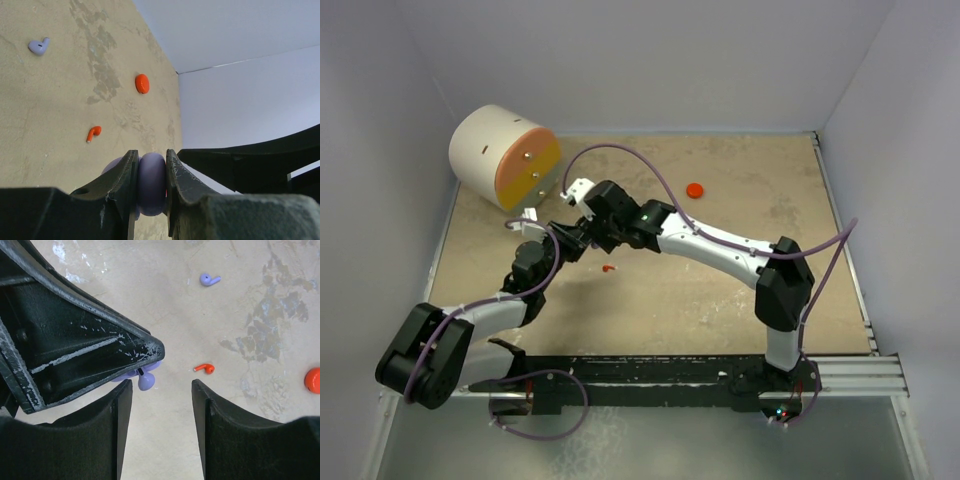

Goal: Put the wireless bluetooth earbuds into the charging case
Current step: Place the earbud in the charging case, then pick up the earbud from the center of the board.

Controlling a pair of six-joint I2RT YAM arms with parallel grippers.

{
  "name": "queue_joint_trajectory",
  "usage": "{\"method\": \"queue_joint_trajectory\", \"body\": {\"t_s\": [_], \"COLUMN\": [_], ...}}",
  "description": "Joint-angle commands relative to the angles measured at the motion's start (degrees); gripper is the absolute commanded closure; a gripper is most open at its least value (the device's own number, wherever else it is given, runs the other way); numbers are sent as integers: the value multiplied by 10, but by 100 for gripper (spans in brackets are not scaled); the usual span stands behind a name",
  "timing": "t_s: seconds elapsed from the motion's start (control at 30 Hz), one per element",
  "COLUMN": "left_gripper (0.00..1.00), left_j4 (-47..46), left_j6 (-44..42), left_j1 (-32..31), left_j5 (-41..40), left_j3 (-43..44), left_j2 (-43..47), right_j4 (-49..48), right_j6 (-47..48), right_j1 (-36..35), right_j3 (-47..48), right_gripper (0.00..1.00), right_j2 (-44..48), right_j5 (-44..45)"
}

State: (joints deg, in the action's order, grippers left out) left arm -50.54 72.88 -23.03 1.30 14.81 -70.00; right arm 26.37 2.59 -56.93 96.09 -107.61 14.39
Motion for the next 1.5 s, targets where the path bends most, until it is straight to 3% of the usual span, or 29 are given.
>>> {"method": "queue_joint_trajectory", "body": {"t_s": [0.0, 1.1, 1.23, 1.47], "left_gripper": [100, 100, 100, 100], "left_j4": [-28, -28, 34, 209], "left_j6": [6, 15, 21, 58], "left_j1": [-2, -2, -1, 1], "left_j5": [5, 4, -65, -260], "left_j3": [21, 9, -1, -23], "left_j2": [13, 31, 90, 297], "right_j4": [-17, -86, -136, -214], "right_j6": [-1, -5, -34, -77], "right_j1": [2, 71, 103, 122], "right_j3": [-14, -70, -97, -79], "right_gripper": [46, 45, 46, 49], "right_j2": [21, 24, 26, -27], "right_j5": [-16, -22, -26, -63]}}
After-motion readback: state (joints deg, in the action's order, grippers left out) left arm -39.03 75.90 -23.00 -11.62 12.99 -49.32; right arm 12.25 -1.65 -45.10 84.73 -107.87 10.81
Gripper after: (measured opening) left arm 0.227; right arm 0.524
